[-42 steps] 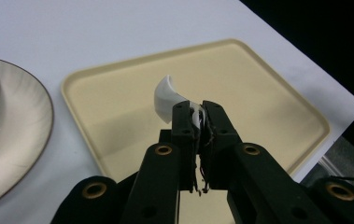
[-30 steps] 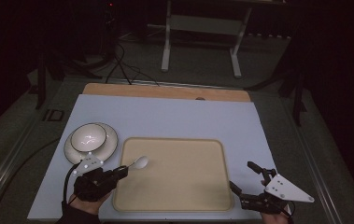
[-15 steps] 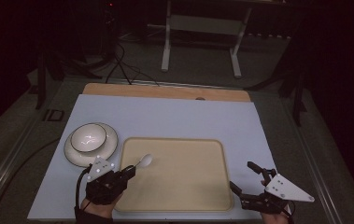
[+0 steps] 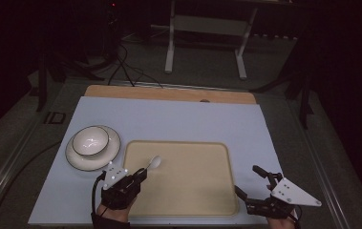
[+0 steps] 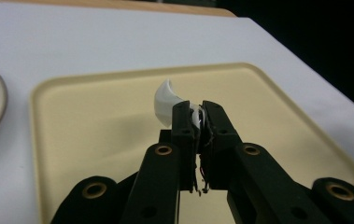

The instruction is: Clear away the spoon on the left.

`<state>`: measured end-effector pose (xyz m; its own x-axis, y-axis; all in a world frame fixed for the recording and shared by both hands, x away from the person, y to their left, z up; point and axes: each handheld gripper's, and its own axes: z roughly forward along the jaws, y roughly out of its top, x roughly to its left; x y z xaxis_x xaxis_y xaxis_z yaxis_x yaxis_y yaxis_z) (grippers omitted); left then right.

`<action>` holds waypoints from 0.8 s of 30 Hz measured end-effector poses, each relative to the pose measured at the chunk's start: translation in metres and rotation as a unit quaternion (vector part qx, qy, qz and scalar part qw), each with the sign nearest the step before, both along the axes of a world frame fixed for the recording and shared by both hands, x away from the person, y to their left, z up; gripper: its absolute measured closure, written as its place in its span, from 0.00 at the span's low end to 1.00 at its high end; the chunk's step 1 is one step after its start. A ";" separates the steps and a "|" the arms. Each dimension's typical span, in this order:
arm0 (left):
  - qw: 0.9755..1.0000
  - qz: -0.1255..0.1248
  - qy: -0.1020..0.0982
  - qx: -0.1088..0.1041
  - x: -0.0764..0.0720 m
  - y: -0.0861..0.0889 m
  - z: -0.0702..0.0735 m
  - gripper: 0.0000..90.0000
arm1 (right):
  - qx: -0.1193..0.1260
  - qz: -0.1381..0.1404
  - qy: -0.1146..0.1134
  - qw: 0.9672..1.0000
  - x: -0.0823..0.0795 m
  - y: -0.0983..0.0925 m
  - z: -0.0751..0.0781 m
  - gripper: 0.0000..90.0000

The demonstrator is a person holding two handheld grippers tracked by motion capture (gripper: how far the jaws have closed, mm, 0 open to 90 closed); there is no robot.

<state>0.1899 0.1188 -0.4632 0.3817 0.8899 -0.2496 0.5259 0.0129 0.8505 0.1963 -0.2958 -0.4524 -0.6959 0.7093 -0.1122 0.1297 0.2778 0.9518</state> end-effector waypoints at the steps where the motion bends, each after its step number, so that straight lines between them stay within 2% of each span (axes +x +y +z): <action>1: 1.000 0.008 -0.007 0.004 0.000 -0.001 -0.002 0.95 | 0.000 0.000 0.000 1.000 0.000 0.000 0.000 0.15; 4: 1.000 0.017 -0.007 -0.001 0.001 -0.003 -0.005 0.95 | 0.002 0.001 0.001 1.000 0.000 0.000 0.000 0.15; 5: 1.000 0.022 -0.010 0.005 0.002 -0.006 -0.006 0.95 | 0.003 0.002 0.001 1.000 0.000 0.000 0.000 0.15; 9: 0.999 0.033 -0.017 0.006 0.004 -0.012 -0.014 0.95 | 0.002 0.001 0.001 1.000 0.000 0.000 0.000 0.15; 14: 0.998 0.060 -0.024 0.007 0.008 -0.017 -0.024 0.95 | 0.002 0.003 0.002 1.000 -0.001 -0.001 0.000 0.15; 16: 0.997 0.068 -0.026 0.013 0.009 -0.019 -0.027 0.95 | 0.003 0.003 0.003 1.000 -0.001 -0.001 0.000 0.15; 18: 0.997 0.075 -0.018 0.001 0.011 -0.018 -0.032 0.95 | 0.004 0.003 0.003 1.000 0.000 -0.002 -0.001 0.15; 23: 0.996 0.084 -0.011 0.016 0.013 -0.022 -0.043 0.95 | 0.002 0.003 0.005 1.000 0.000 -0.001 -0.001 0.15; 24: 0.996 0.084 -0.008 0.010 0.012 -0.021 -0.045 0.95 | 0.002 0.003 0.005 1.000 0.000 -0.001 -0.001 0.15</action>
<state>0.2022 0.0979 -0.5085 0.2315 0.9464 -0.2253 0.5041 0.0814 0.8598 0.1964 -0.2971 -0.4531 -0.7015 0.7051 -0.1032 0.1369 0.2755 0.9515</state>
